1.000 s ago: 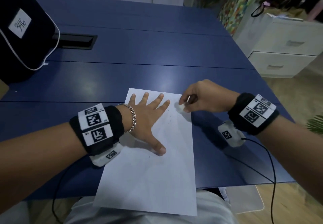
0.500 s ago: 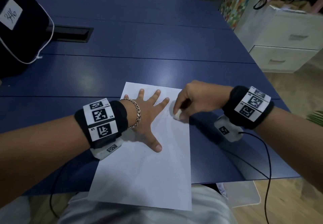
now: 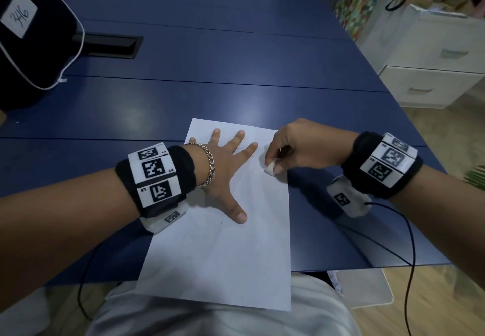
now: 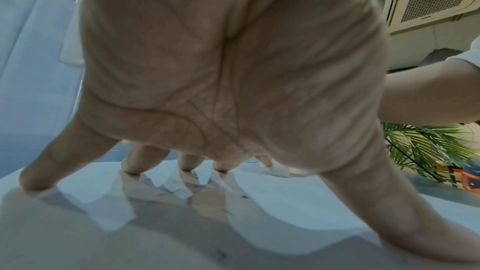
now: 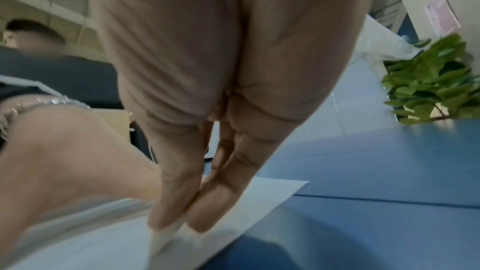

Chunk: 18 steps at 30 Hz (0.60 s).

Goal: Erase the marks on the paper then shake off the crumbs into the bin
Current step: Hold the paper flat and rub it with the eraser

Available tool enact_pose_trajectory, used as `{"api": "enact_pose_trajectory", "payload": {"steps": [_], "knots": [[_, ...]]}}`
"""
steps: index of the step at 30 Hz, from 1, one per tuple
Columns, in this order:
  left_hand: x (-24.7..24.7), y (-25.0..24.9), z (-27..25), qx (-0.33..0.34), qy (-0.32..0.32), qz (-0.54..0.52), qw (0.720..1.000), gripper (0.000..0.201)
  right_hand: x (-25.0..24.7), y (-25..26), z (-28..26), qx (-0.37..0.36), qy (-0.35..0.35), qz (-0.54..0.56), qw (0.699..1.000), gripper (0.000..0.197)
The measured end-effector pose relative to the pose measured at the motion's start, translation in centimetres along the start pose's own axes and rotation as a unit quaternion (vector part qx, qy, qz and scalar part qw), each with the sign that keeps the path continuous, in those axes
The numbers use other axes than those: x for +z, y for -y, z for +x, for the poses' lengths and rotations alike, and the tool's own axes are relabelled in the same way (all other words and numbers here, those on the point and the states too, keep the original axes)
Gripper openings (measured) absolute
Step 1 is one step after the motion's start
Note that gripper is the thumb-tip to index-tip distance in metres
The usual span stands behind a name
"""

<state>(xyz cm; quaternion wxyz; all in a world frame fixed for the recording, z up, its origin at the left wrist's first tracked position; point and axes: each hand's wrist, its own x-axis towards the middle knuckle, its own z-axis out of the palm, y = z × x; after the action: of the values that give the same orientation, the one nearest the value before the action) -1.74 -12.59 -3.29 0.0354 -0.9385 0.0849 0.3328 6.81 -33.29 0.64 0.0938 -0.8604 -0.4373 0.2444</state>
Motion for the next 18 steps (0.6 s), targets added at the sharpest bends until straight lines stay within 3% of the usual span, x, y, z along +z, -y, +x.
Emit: {"api": "enact_pose_trajectory", "payload": {"steps": [4, 9, 15, 18], "knots": [[-0.2, -0.2, -0.3, -0.002, 0.002, 0.007, 1.0, 0.162, 0.9, 1.0, -0.5, -0.02, 0.05, 0.0, 0.999, 0.022], [-0.6, -0.5, -0.6, -0.006, 0.019, 0.005, 1.0, 0.154, -0.9, 0.4, -0.5, -0.003, -0.014, 0.01, 1.0, 0.02], [-0.9, -0.5, -0.6, -0.012, 0.031, 0.005, 0.999, 0.154, 0.4, 1.1, -0.5, -0.001, -0.008, 0.0, 1.0, 0.021], [-0.8, -0.5, -0.6, -0.014, 0.035, 0.005, 0.999, 0.155, 1.3, 1.9, -1.2, -0.026, 0.038, 0.024, 0.999, 0.021]]}}
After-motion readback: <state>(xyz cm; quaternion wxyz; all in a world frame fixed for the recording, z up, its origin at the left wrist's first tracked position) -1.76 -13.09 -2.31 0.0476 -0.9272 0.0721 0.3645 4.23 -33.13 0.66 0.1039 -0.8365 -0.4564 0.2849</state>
